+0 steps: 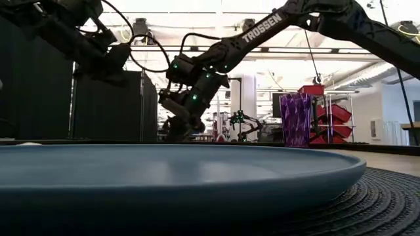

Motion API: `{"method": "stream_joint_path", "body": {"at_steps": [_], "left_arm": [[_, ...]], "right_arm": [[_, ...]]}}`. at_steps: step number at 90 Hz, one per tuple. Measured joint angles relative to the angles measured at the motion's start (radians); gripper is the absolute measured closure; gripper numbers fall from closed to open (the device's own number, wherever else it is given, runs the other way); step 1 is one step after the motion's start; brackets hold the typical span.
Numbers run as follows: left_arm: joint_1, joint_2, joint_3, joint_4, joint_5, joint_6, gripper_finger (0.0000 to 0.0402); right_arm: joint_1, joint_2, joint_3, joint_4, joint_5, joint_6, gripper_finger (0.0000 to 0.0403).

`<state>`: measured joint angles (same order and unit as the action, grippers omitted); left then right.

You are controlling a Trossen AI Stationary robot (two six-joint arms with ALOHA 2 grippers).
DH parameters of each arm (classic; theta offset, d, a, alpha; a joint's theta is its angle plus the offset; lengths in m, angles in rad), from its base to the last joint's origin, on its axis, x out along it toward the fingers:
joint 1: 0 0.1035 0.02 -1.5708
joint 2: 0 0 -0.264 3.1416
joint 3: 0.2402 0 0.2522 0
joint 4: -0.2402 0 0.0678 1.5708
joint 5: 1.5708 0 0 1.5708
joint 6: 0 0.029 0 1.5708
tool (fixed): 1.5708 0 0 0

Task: Set table place
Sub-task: Put the black knife to the right of the dark blue placemat

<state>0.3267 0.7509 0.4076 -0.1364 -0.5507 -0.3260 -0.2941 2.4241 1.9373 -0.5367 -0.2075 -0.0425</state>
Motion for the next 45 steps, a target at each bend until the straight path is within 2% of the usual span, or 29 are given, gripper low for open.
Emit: {"method": "stream_joint_path", "body": {"at_steps": [28,45], "left_arm": [[0.0,0.0,0.0,-0.001,0.024,0.001,0.033],[0.0,0.0,0.0,-0.002,0.024,0.019,0.033]], "right_arm": [[-0.008,-0.013,0.002,-0.097,0.0,-0.027,0.0403],[-0.008,-0.082,-0.003,-0.166,0.005,-0.048,0.0403]]}}
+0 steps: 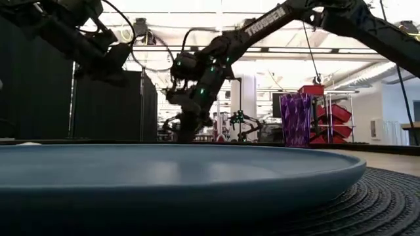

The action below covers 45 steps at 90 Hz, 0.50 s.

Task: Set table place
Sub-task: Put the black knife to the right of the dark blue placemat

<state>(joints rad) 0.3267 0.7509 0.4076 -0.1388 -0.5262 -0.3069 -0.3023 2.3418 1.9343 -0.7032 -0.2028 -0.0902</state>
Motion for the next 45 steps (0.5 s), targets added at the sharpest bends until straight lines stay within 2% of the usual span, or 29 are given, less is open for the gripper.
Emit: {"method": "stream_joint_path", "body": {"at_steps": [21,28,45], "left_arm": [[0.0,0.0,0.0,0.002,0.0,0.0,0.033],[0.0,0.0,0.0,0.004,0.0,0.0,0.033],[0.0,0.0,0.0,0.003,0.0,-0.001,0.033]], "right_arm": [[0.001,-0.069,0.002,-0.203,-0.022,-0.112,0.0403],[0.007,-0.072,0.002,-0.21,-0.06,-0.159,0.0403],[0.034,-0.062,0.002,-0.166,-0.064,-0.313,0.0392]]}}
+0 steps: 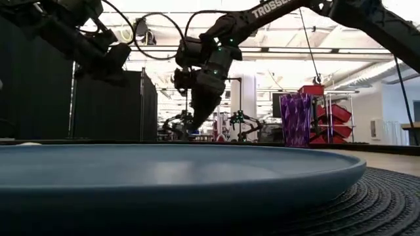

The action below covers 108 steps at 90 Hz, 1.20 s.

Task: Set table place
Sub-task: Put the black knife to the right of the dark blue placemat

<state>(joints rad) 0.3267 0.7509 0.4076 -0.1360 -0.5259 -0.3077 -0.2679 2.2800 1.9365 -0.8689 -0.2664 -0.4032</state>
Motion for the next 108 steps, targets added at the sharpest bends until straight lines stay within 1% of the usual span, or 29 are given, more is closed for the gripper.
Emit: {"method": "stream_joint_path", "body": {"at_steps": [7,16,30,43,68,83,99,108], "left_arm": [[0.0,0.0,0.0,0.0,0.003,0.0,0.033],[0.0,0.0,0.0,0.0,0.018,0.0,0.033],[0.0,0.0,0.0,0.0,0.021,0.001,0.033],[0.0,0.0,0.0,0.0,0.021,0.003,0.033],[0.0,0.0,0.0,0.0,0.021,0.004,0.033],[0.0,0.0,0.0,-0.003,0.021,0.007,0.033],[0.0,0.0,0.0,-0.004,0.021,0.014,0.033],[0.0,0.0,0.0,-0.004,0.022,0.027,0.033]], "right_arm": [[0.011,0.0,0.001,0.022,-0.002,-0.073,0.0376],[0.016,0.0,0.0,0.047,0.0,-0.107,0.0349],[0.017,0.0,0.0,0.067,0.005,-0.106,0.0304],[0.017,0.007,0.001,0.092,0.003,-0.107,0.0281],[0.014,0.038,0.002,0.182,0.002,-0.129,0.028],[0.008,0.069,0.002,0.163,0.003,-0.137,0.0281],[0.005,0.089,0.0,0.184,0.009,-0.15,0.0281],[0.002,0.09,0.0,0.175,0.03,-0.155,0.0282]]}}
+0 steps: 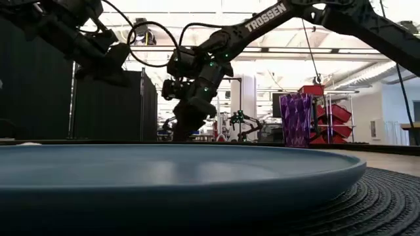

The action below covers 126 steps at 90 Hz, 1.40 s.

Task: Set table place
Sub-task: Put the black knife to the right of the dark blue placemat

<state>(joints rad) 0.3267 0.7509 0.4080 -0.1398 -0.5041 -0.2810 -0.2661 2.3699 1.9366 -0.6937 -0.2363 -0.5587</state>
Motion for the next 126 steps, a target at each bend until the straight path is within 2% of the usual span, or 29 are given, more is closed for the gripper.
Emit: {"method": "stream_joint_path", "body": {"at_steps": [57,106,126], "left_arm": [[0.0,0.0,0.0,0.001,0.006,0.006,0.033],[0.0,0.0,0.0,0.003,0.03,0.006,0.033],[0.0,0.0,0.0,0.003,0.043,0.006,0.033]], "right_arm": [[-0.012,0.024,0.001,-0.025,0.003,0.027,0.0285],[0.018,0.019,0.002,-0.073,-0.003,0.077,0.0395],[0.027,0.017,0.003,-0.168,-0.011,0.077,0.0402]]}}
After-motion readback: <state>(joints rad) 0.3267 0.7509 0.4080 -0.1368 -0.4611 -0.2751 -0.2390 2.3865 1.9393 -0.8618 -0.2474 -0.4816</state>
